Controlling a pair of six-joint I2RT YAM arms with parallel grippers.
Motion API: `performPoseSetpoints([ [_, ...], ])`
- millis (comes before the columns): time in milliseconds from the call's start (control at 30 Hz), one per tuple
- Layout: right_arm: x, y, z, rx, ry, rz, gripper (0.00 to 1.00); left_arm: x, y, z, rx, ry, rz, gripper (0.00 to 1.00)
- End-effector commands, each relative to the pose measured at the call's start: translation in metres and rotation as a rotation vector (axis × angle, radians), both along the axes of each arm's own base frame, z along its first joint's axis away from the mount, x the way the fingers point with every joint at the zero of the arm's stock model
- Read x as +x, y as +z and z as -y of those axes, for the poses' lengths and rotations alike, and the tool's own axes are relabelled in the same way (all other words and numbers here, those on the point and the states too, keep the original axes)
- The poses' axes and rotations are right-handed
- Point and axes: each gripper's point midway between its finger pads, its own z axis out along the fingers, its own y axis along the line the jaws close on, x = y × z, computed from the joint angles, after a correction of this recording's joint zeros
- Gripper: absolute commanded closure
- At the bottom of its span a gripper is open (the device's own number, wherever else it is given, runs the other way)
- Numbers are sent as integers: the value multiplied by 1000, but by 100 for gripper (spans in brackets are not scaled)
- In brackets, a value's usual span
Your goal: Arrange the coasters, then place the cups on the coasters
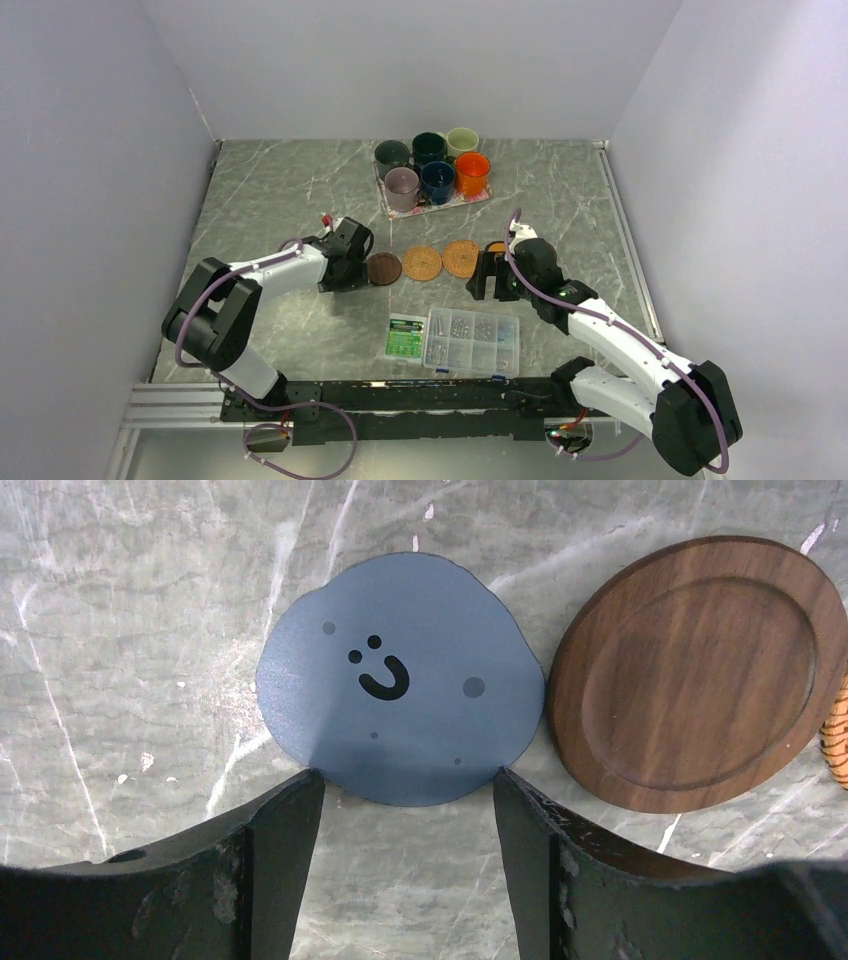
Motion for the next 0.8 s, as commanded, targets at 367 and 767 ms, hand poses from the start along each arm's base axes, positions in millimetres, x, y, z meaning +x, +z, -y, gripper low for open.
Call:
performPoseSetpoints([
  [367, 8, 9, -3, 26, -10, 37, 0, -16, -37, 6, -25, -12, -118, 31],
  [767, 13, 22, 17, -41, -97, 78, 0, -11, 18, 4, -47, -49, -19, 11],
])
